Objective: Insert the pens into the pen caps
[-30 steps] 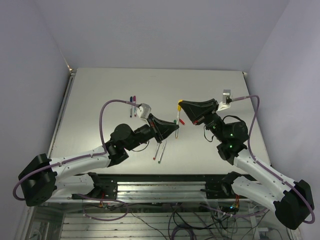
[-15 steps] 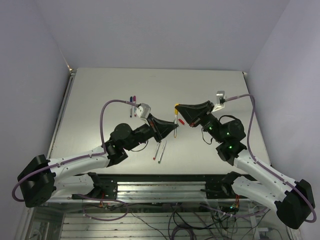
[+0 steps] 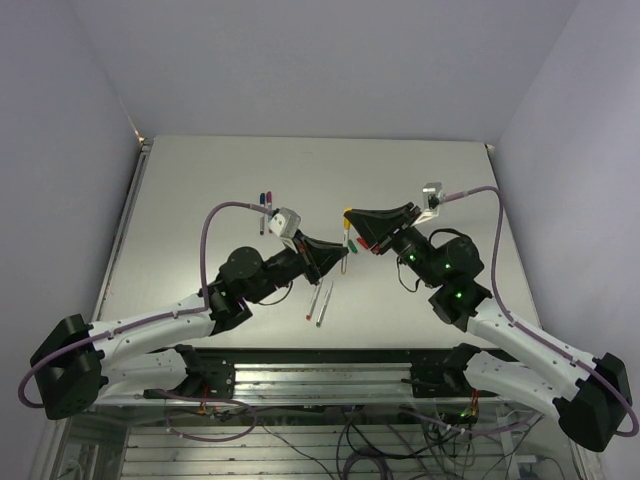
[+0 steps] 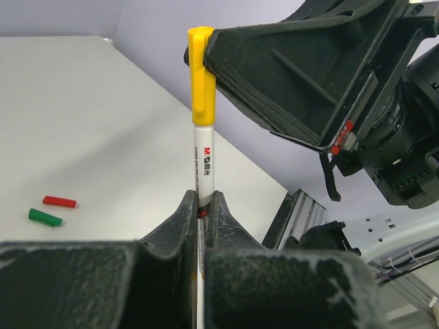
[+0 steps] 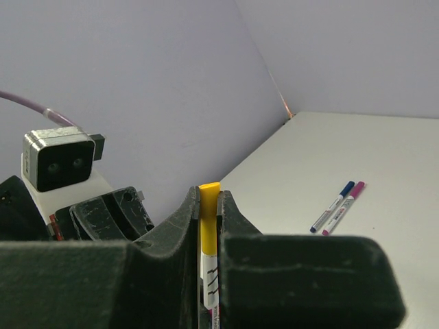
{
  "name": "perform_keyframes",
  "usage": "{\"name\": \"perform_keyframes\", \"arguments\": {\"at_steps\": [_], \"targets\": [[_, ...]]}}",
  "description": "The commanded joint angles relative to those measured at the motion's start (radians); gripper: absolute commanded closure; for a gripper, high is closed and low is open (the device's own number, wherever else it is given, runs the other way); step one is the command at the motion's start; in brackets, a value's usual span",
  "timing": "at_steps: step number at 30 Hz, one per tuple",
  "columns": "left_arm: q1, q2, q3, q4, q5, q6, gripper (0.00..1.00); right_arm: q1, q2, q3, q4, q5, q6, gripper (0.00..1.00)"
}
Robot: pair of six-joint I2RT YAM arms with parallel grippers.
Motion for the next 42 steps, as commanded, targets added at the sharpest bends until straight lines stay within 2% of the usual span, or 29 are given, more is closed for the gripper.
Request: {"name": "perform_keyframes", "arguments": {"at_steps": [1,10,23,30,35,39,42], "targets": [[0.031,-0.057,0.074,0.202,-0.12,0.033,0.93,0.048,0.022,-0.038,-0.178,-0.027,-0.016,1.0],[0.047,-0.056,0.115,0.237,-0.108,0.035,0.93,0.126,0.058,-0.067,-0.183,0.035,-0.023,1.0],[0.099,-0.096,0.14,0.202,-0.128,0.067,0.93,0.181,0.087,-0.053,-0.241,0.083,-0.052,1.0],[0.116,-0.067,0.14,0.189,-0.075,0.014,0.93,0.184,0.107,-0.037,-0.224,0.088,-0.068,1.0],[0.116,-0.021,0.113,0.16,-0.027,-0.039,0.93,0.186,0.13,0.034,-0.199,0.171,-0.123,1.0],[0.114,-0.03,0.07,0.087,-0.028,-0.049,0.93,0.185,0.139,0.113,-0.187,0.289,-0.199,0.91],[0.114,-0.046,0.036,0.021,-0.038,-0.042,0.93,0.185,0.127,0.152,-0.156,0.349,-0.245,0.77]]}}
